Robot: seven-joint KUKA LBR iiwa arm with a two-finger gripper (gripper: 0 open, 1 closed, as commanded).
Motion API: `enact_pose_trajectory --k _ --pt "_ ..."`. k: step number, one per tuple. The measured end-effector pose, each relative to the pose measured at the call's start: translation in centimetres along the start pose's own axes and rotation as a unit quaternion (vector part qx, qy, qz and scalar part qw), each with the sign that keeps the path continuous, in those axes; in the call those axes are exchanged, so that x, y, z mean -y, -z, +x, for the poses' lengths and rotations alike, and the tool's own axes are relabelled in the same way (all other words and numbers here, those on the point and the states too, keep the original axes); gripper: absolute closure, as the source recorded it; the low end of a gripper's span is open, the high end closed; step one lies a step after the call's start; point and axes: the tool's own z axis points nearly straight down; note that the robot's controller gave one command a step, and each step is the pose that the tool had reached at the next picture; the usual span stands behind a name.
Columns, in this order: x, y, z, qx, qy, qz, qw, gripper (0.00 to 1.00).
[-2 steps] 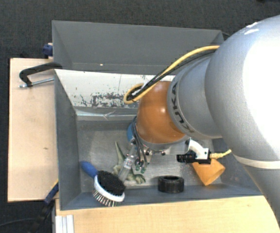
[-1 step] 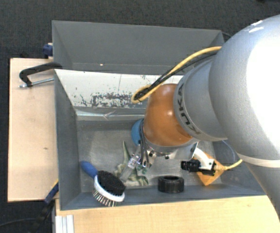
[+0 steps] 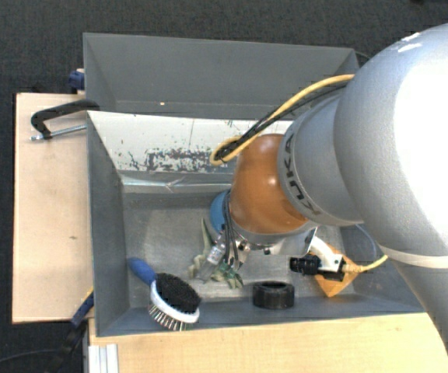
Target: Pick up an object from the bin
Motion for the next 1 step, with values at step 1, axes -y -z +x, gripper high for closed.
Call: enact_pose_trajectory --k 1 --pt "-0.15 0.84 0.03 0.0012 0.001 0.0 1.0 1.0"
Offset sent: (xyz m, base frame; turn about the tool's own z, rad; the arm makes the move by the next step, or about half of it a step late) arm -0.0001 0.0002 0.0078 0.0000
